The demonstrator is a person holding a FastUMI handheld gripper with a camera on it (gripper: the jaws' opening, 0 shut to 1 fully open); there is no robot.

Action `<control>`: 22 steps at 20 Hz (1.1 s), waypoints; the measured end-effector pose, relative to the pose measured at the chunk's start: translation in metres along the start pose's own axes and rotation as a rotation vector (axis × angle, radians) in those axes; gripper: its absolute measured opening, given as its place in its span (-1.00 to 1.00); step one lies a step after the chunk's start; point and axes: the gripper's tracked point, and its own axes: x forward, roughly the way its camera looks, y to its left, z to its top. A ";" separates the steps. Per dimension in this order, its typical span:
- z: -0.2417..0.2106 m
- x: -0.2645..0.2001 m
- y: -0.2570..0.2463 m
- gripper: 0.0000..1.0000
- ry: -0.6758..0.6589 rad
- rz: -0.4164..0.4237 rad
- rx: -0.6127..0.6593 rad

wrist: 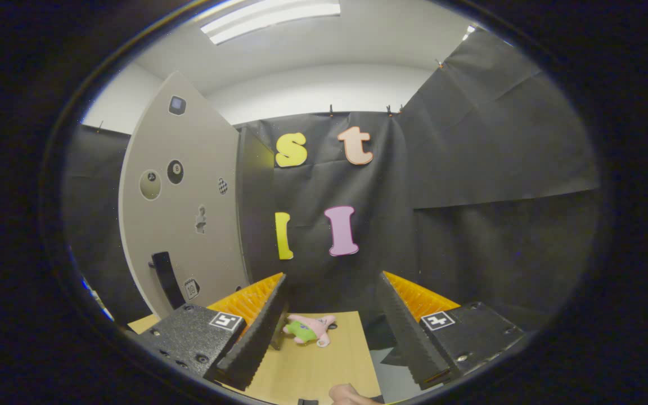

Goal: Open the shoe cabinet door, grab the shoes and put them into the shoe cabinet, then close the shoe cabinet door.

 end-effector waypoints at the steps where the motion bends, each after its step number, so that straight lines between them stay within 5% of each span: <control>1: -0.002 0.002 0.001 1.00 -0.003 0.011 0.010; 15: -0.053 0.023 0.147 1.00 0.104 0.187 -0.124; 22: -0.055 0.020 0.194 0.90 0.088 0.160 -0.112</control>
